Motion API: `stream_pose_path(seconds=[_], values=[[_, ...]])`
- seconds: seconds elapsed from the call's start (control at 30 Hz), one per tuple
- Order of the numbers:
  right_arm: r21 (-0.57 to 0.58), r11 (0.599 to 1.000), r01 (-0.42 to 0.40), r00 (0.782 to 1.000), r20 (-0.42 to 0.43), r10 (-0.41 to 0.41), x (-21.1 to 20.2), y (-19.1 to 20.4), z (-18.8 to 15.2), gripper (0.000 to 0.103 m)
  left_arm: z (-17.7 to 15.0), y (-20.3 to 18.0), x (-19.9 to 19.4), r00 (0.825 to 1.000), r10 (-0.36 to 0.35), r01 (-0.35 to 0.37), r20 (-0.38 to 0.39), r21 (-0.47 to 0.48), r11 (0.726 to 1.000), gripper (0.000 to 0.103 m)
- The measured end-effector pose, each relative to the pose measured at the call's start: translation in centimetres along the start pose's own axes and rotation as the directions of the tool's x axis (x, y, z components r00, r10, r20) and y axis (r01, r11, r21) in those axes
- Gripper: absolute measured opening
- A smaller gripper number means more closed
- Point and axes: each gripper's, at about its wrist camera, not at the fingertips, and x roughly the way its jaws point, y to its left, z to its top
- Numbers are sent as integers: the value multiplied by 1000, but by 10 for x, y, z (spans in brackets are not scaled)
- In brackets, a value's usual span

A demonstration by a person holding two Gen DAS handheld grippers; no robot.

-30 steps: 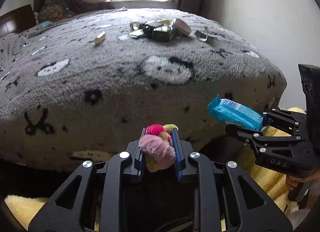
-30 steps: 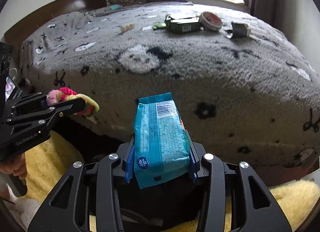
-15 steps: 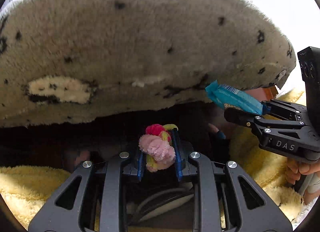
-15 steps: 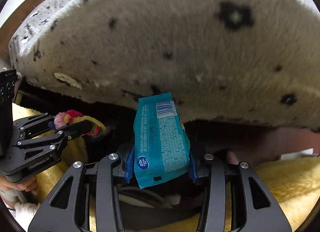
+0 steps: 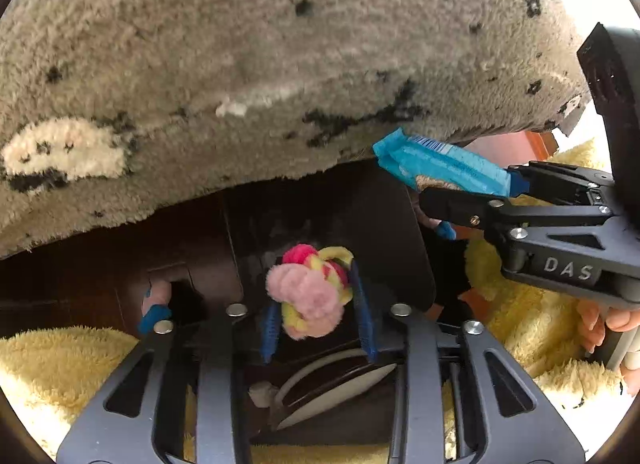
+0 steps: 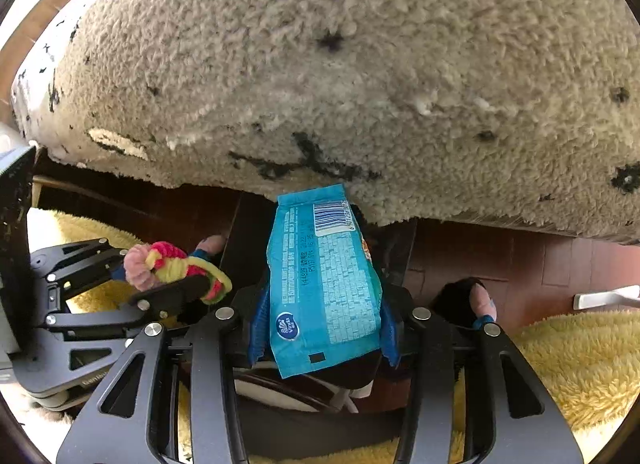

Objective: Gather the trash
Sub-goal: 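Open both tools to drop the wipes pack and toy into the bin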

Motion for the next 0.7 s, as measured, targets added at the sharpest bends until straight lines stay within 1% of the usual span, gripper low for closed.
stream_pose_path(seconds=[0.03,0.07,0.1,0.27,0.33,0.4,0.43,0.47,0.53,0.6,0.67,0.7], values=[[4,1000,-1,1000,2,1,0,-1,0,51,0,0,0,1000,-1,1,0,-4,1000,38],[7,1000,-2,1000,5,2,-2,-3,0,59,0,0,2,1000,-2,2,4,-7,1000,42],[11,1000,-2,1000,8,2,-3,-5,1,63,-1,0,2,1000,-1,1,7,-8,1000,44],[23,1000,4,1000,28,-4,-14,-12,2,64,0,1,-6,1000,8,-8,20,-8,1000,45],[30,1000,-3,999,53,2,-24,-18,2,64,5,3,-20,999,17,-16,39,-11,1000,46],[35,999,-18,996,89,15,-34,-20,4,65,10,4,-33,997,22,-21,74,-17,1000,52],[36,999,-22,993,114,18,-41,-22,5,68,12,3,-40,995,28,-27,97,-19,999,54],[36,999,-22,990,141,17,-48,-21,6,73,15,3,-48,992,39,-37,120,-20,999,58],[30,999,-13,979,203,6,-66,-22,9,77,20,3,-67,983,66,-64,171,-18,998,62],[17,1000,0,965,263,-5,-85,-22,13,83,26,4,-89,970,87,-84,228,-25,996,68],[6,1000,27,942,335,-28,-108,-21,19,92,31,5,-111,955,100,-92,279,-41,995,75],[8,999,44,929,368,-44,-117,-21,21,93,35,7,-123,946,106,-96,307,-47,994,77]])
